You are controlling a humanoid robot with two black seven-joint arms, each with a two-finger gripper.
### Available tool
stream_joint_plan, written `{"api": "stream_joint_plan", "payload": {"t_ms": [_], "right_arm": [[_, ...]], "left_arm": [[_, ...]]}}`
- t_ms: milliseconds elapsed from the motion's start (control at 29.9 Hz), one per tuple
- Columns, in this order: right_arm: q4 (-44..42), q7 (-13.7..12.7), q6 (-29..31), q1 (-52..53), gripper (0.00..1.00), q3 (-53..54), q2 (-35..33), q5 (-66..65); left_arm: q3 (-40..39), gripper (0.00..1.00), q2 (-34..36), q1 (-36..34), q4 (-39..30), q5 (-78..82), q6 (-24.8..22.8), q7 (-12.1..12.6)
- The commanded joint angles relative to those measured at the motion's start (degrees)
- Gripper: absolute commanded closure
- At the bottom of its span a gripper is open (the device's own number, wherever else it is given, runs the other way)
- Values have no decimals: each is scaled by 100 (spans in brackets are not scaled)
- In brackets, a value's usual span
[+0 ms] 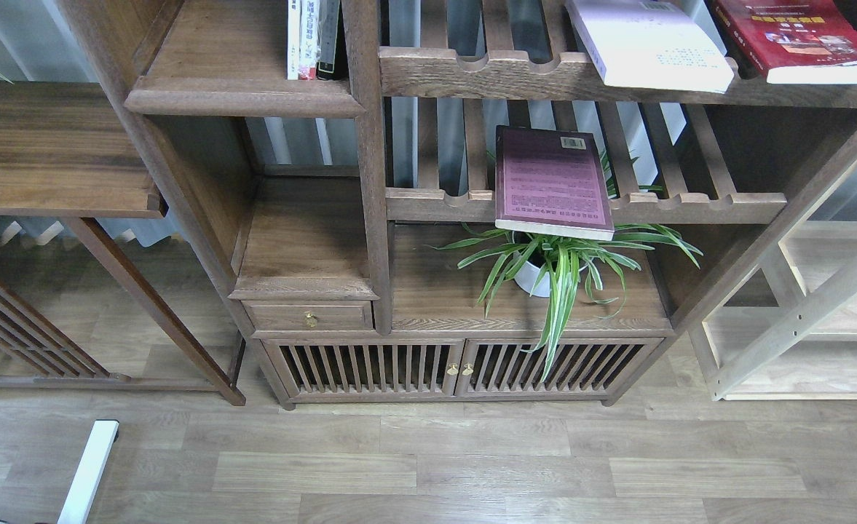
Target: Organize books on shelf
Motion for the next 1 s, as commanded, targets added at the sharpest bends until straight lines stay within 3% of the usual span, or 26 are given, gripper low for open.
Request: {"api": "stream_joint_plan", "payload": {"t_ms": [0, 970], "right_arm": [[-492, 0, 0, 95, 0, 2, 0, -2], [-510, 9, -18, 903, 0, 11, 0, 6]], "left_arm": [[8, 1, 0, 13, -8, 45, 1, 0], [-9, 1, 0, -672, 18, 46, 18, -61]]}}
